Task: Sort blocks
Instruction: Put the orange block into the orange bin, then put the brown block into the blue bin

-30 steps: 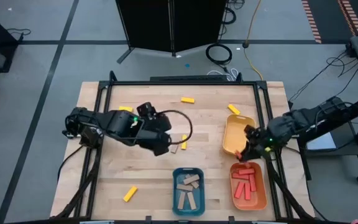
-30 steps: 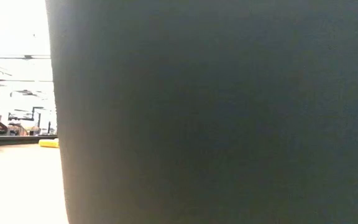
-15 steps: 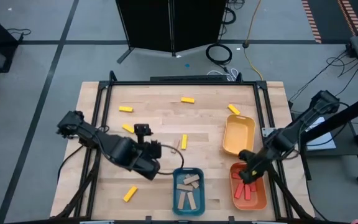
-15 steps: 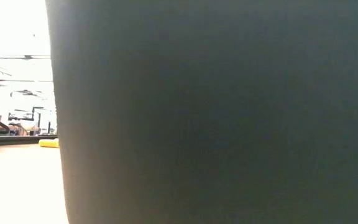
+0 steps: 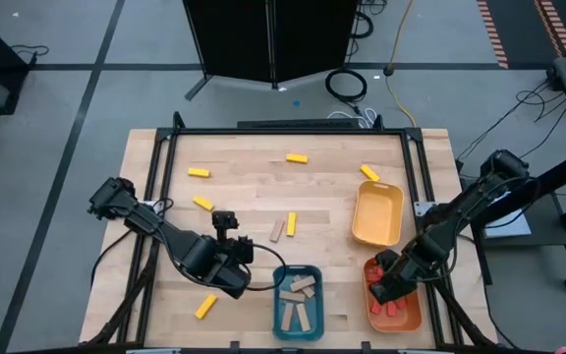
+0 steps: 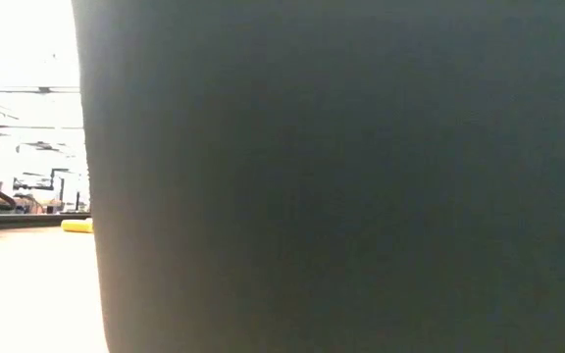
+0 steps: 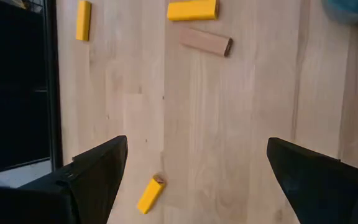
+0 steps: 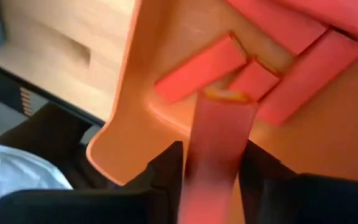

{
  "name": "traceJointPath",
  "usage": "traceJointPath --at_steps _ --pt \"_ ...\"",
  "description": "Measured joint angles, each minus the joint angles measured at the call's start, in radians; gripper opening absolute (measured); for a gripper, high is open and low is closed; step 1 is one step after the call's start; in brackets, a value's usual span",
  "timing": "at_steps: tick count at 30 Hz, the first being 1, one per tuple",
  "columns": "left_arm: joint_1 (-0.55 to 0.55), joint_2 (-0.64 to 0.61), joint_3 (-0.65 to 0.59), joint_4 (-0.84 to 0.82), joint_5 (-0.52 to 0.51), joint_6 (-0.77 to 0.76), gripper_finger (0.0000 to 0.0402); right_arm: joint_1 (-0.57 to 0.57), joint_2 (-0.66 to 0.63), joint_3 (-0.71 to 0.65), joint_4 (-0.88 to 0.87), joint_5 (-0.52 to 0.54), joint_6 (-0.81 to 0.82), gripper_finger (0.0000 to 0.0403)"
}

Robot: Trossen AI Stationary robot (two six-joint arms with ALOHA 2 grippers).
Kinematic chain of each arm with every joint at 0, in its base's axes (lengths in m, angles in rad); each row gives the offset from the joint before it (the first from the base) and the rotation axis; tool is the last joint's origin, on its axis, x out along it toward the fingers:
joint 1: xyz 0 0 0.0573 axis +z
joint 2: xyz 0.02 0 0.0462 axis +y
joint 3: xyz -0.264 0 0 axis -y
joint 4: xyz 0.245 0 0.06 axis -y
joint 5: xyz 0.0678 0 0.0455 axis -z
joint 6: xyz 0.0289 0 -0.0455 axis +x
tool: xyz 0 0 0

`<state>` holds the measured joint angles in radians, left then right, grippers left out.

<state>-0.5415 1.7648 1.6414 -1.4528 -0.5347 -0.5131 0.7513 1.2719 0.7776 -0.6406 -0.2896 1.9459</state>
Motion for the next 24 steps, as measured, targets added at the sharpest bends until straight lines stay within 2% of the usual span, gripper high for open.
traceJointPath --at_steps 7,10,15,18,21,24 --pt "0.015 0.000 0.000 0.064 0.014 -0.039 0.0382 0.000 0.022 0.000 0.000 -0.001 -0.004 0.0157" --pt "0.027 0.000 0.000 0.071 0.028 -0.083 0.0382 -0.001 0.012 0.000 0.001 -0.004 -0.068 0.0184" --pt "0.057 0.000 0.000 0.083 0.007 -0.042 0.0382 -0.026 -0.018 0.000 -0.001 -0.086 -0.131 0.0202" --pt "0.081 0.000 0.000 0.117 -0.010 0.023 0.0382 -0.040 -0.056 0.000 0.001 -0.087 -0.120 0.0201" --pt "0.121 0.000 0.000 0.160 -0.003 0.011 0.0382 -0.053 -0.110 0.000 0.005 -0.036 -0.103 0.0197" --pt "0.171 -0.001 -0.032 0.186 0.038 -0.061 0.0382 -0.058 -0.179 0.000 0.009 0.092 -0.099 0.0197"
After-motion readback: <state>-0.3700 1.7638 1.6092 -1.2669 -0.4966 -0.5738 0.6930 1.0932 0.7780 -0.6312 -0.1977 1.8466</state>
